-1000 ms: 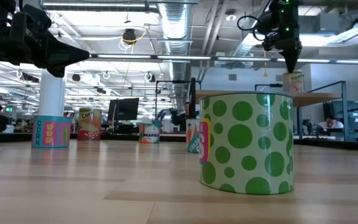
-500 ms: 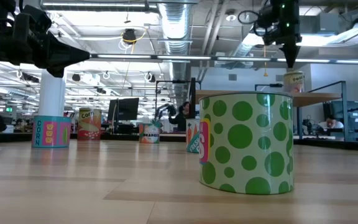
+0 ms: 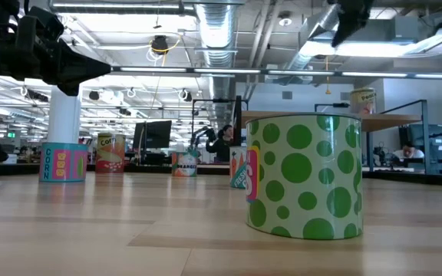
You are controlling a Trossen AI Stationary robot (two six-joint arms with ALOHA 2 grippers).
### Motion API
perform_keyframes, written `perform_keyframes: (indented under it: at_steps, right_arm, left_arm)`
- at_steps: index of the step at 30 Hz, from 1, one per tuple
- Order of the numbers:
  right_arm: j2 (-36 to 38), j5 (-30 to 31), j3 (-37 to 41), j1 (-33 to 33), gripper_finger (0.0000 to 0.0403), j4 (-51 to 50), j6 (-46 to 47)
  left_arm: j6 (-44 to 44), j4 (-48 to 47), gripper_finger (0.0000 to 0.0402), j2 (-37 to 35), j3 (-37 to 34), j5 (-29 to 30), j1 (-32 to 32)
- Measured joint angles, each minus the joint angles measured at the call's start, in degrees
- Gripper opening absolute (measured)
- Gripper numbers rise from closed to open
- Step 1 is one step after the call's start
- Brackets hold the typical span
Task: Pick and place cans onto a shelf
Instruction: Put the bottom large canned corn on the shelf
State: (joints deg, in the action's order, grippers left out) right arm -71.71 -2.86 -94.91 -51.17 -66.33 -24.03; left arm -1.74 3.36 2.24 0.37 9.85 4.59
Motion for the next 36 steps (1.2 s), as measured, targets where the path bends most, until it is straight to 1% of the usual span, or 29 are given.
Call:
perform_keyframes:
  at_steps: [3, 7, 12, 16, 18, 20, 23, 26, 30, 36]
  right_arm:
    - [5.6, -3.1, 8.5, 3.2, 0.0005, 9.2, 1.5]
    - [11.4, -3.7, 20.0, 9.7, 0.0009, 20.8, 4.7]
    - [17.5, -3.9, 34.4, 19.6, 0.0004, 35.9, 9.4]
    - [20.4, -3.4, 43.3, 29.2, 0.0005, 44.2, 15.7]
    - [20.7, -2.3, 46.6, 34.5, 0.0004, 48.8, 18.8]
    - [20.8, 0.2, 49.4, 39.7, 0.0003, 53.2, 21.2]
    - [20.0, 5.4, 53.3, 47.5, 0.0003, 61.6, 23.0]
    - [18.7, 11.0, 56.7, 53.9, 0.0005, 68.6, 23.2]
    - [15.9, 14.7, 59.3, 59.6, 0.0004, 73.8, 26.3]
    - [9.8, 19.5, 59.6, 64.7, 0.0013, 72.7, 41.8]
  left_arm:
    - [0.0, 0.0, 0.0000, 0.0, 0.0, 0.0, 0.0]
    - [0.0, 0.0, 0.0000, 0.0, 0.0, 0.0, 0.0]
    - [0.0, 0.0, 0.0000, 0.0, 0.0, 0.0, 0.0]
    - [0.0, 0.0, 0.0000, 0.0, 0.0, 0.0, 0.0]
    - [0.2, 0.0, 0.0000, 0.0, 0.0, 0.0, 0.0]
    - [0.2, 0.0, 0.0000, 0.0, 0.0, 0.0, 0.0]
    - [0.2, 0.0, 0.0000, 0.0, 0.0, 0.0, 0.0]
    - [0.2, 0.0, 0.0000, 0.0, 0.0, 0.0, 0.0]
    - [0.2, 0.2, 0.0000, 0.0, 0.0, 0.0, 0.0]
    - [-0.6, 1.0, 0.0000, 0.0, 0.0, 0.1, 0.0]
